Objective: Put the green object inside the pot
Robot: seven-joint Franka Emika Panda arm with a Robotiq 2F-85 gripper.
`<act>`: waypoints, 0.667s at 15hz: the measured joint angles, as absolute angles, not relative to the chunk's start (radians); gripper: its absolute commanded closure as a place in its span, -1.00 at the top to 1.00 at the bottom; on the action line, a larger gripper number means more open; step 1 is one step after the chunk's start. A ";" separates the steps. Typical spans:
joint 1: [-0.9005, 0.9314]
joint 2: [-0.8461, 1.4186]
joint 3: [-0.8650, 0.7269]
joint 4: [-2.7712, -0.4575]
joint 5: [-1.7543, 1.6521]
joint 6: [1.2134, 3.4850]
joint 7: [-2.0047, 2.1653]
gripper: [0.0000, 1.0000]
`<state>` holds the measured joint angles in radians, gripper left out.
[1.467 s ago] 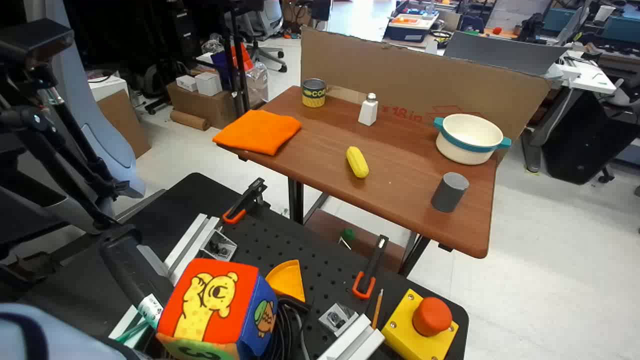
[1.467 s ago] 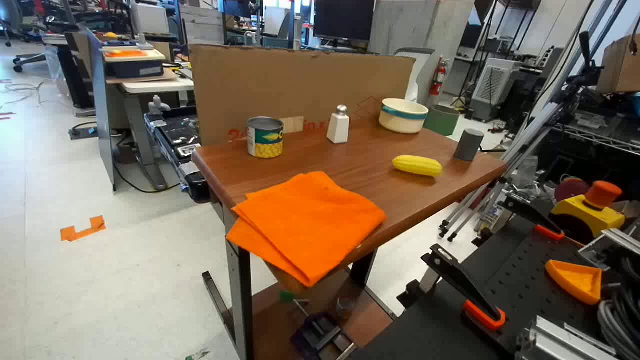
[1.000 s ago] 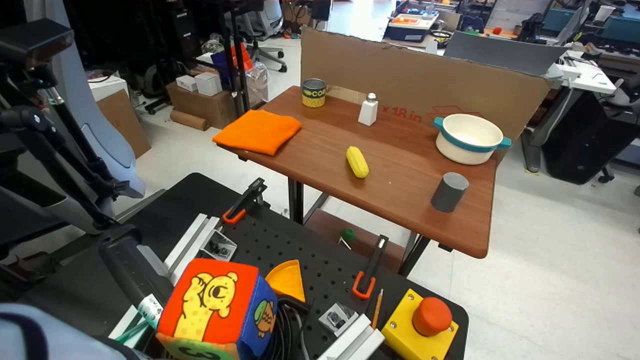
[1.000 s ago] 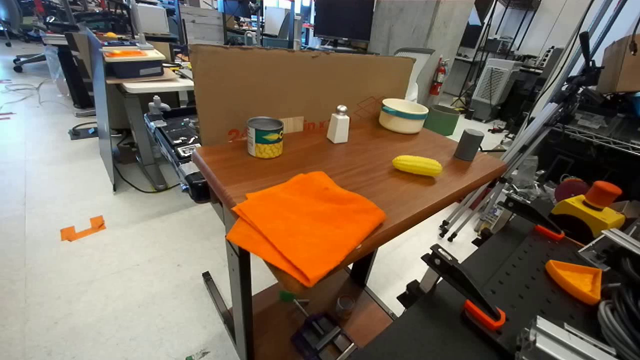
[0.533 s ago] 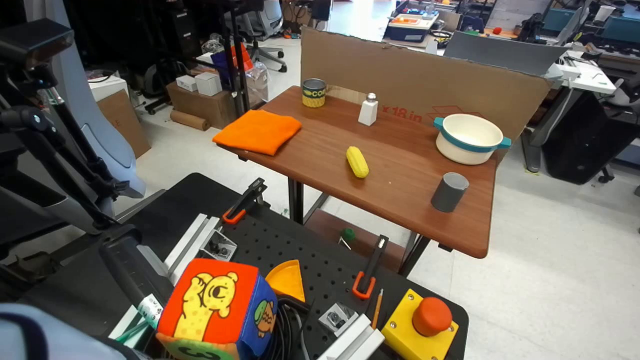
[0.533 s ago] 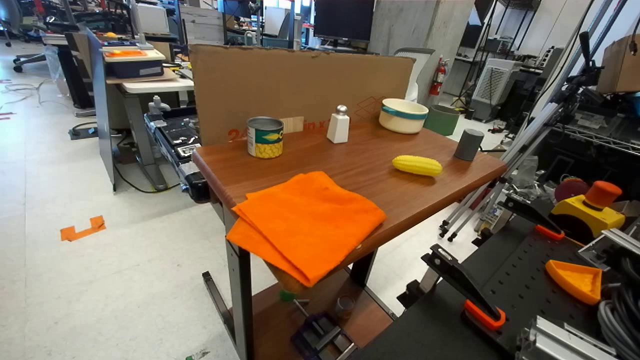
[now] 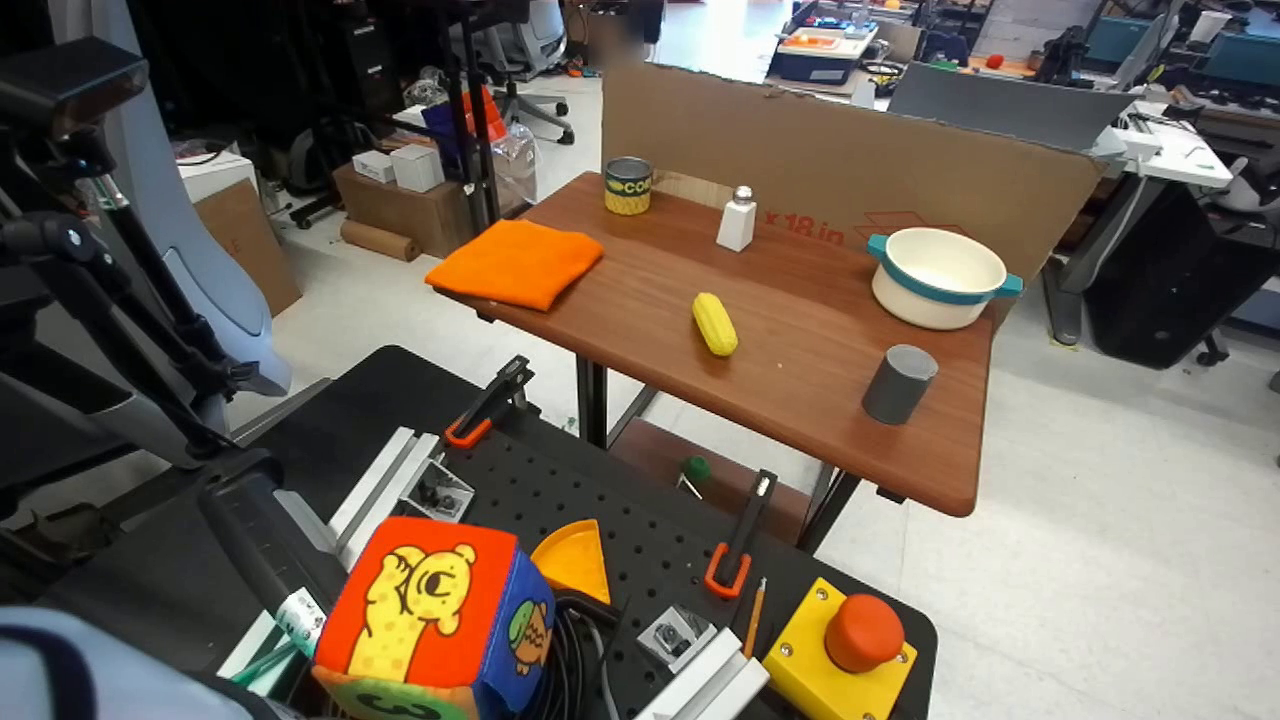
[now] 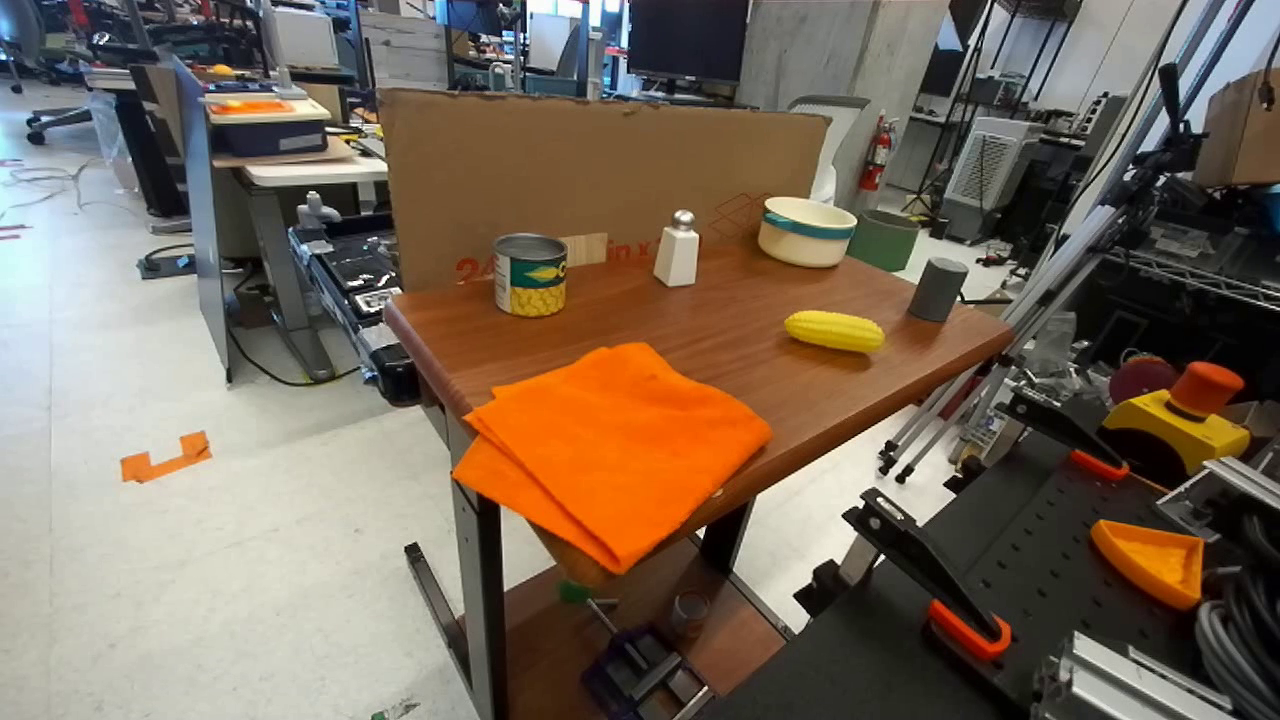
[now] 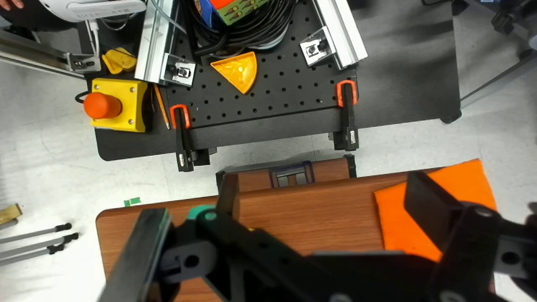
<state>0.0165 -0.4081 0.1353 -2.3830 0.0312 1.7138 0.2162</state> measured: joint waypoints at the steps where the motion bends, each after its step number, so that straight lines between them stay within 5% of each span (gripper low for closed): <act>1: 0.016 -0.405 0.130 -2.383 0.030 1.718 0.216 1.00; 10: -0.045 -0.273 0.029 -2.398 -0.067 1.992 0.157 1.00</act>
<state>-0.0446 -0.2727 0.0294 -2.3980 -0.0675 1.9918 0.1575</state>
